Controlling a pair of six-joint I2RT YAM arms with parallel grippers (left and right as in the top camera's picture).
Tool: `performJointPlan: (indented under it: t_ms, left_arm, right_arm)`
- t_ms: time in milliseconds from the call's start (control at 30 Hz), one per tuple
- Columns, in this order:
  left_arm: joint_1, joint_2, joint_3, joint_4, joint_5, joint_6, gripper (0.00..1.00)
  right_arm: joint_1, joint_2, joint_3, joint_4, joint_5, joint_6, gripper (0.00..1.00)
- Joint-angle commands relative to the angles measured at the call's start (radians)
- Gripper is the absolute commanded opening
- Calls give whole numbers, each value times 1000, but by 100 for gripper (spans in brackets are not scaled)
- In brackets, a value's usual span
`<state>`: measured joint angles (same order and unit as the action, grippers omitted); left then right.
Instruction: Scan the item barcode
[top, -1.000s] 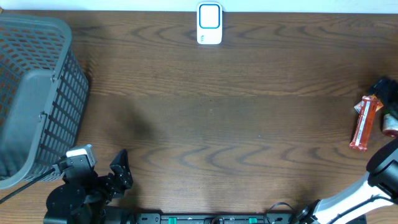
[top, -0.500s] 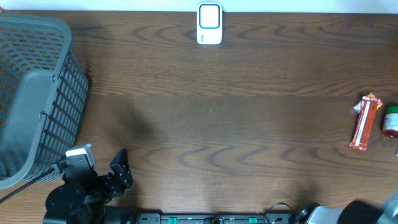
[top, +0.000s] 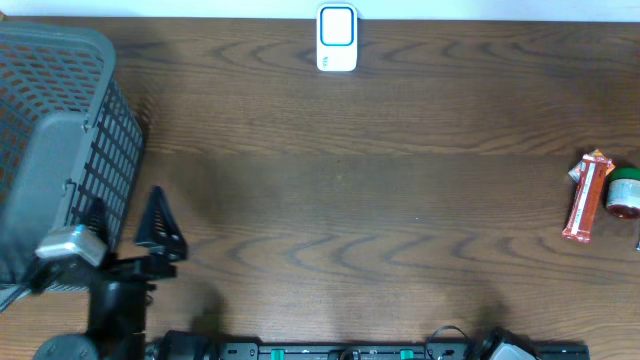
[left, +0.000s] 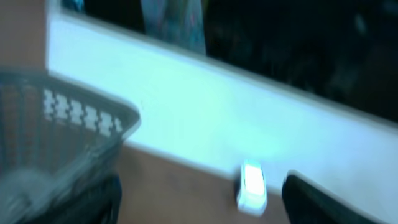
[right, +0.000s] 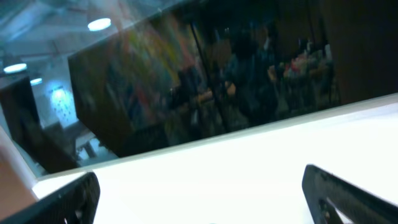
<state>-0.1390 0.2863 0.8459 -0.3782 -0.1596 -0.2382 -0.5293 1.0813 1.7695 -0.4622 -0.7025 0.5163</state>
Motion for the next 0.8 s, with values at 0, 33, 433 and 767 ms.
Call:
performJointPlan:
  t_ms: [0, 33, 433, 767]
  left_arm:
    - [3, -1, 2, 91, -166, 239, 83]
    - [3, 1, 2, 118, -203, 327, 83]
    - [-11, -4, -7, 145, -495, 766, 83]
    - [-11, -107, -9, -48, -646, 741, 84]
  right_arm:
    - [30, -33, -15, -47, 6, -59, 99]
    - [42, -51, -24, -58, 6, -61, 99]
    - [174, -429, -362, 90, 219, -114, 99]
    - [177, -640, -623, 318, 196, 8, 99]
